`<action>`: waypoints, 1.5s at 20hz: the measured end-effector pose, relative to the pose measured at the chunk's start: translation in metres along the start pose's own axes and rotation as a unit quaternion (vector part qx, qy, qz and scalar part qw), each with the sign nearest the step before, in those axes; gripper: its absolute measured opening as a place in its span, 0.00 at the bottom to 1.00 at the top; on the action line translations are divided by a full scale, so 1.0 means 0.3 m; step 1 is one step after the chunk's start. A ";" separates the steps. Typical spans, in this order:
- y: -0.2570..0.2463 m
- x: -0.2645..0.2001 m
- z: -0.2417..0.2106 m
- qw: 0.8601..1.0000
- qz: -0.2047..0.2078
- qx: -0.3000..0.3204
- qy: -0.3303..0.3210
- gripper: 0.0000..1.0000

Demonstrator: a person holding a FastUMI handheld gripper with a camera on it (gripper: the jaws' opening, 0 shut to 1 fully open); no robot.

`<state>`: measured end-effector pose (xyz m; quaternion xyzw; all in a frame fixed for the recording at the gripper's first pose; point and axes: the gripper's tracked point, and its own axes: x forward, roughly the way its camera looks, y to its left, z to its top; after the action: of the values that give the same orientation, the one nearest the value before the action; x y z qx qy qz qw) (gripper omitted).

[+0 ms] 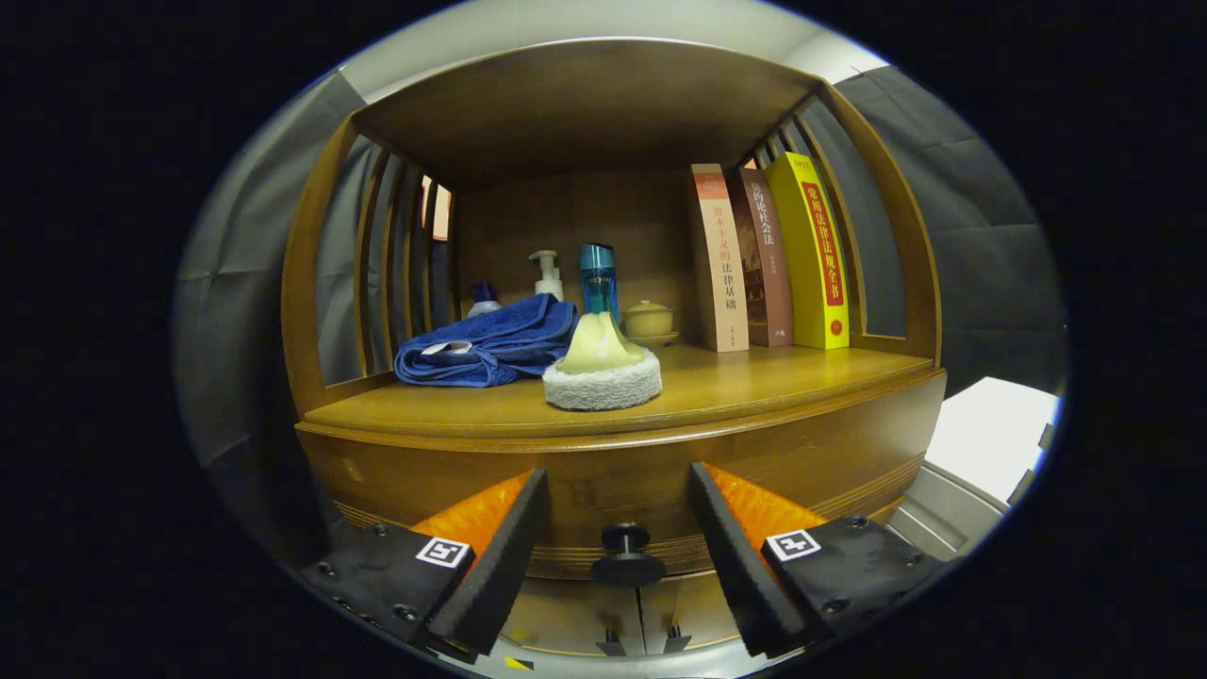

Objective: Pull open the drawer, take out the items inside it, and place them on the countertop above the cabinet.

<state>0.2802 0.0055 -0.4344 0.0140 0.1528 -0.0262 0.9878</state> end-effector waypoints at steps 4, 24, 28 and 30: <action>0.017 -0.083 0.108 1.000 0.000 -0.012 -0.027 0.98; 0.153 -0.908 0.585 0.997 0.035 -0.025 -0.070 0.98; 0.124 -1.004 0.634 0.996 0.036 -0.020 -0.080 0.98; 0.112 -1.030 0.650 0.995 0.039 -0.007 -0.089 0.98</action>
<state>0.0467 0.0470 -0.1544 0.0111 0.0638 0.0120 0.9978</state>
